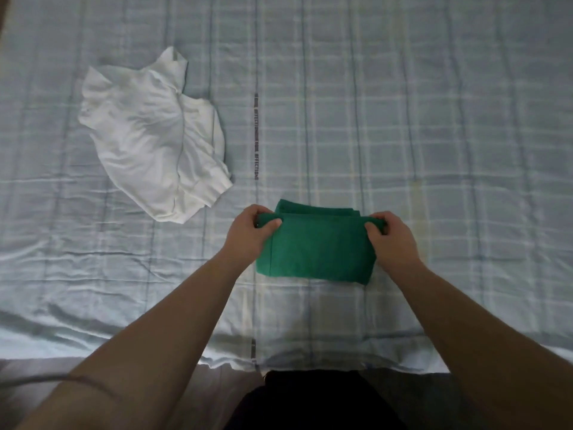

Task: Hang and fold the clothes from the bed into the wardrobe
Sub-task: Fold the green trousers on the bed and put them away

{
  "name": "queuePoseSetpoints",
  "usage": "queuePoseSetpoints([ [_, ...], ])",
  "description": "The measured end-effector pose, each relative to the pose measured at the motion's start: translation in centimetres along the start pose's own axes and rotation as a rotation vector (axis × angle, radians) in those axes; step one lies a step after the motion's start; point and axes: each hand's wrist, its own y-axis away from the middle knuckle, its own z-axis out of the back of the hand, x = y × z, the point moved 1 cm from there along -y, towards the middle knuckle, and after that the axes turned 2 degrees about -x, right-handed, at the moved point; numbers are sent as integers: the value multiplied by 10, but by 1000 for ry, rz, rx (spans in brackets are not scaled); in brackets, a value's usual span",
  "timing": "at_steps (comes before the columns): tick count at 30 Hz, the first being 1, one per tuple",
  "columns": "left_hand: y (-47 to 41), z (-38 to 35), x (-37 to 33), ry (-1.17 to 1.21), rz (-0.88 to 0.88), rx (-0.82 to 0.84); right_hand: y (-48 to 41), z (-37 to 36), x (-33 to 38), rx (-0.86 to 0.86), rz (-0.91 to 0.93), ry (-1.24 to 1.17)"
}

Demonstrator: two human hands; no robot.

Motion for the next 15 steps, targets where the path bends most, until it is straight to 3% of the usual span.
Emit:
queuePoseSetpoints([
  [5, -51, -31, 14, -69, 61, -100, -40, -34, -28, -60, -105, -11],
  [9, -52, -41, 25, -108, 8, -184, -45, -44, -34, -153, -120, -20],
  [10, -46, -43, 27, -182, -75, -235, -40, -43, -32, -207, -78, -1],
  [12, -27, -47, 28, -395, -318, -287, -23, -41, -26, -295, 176, 91],
  [15, 1, -63, 35, -695, -644, -167, 6, -49, -17, -200, 626, 304],
])
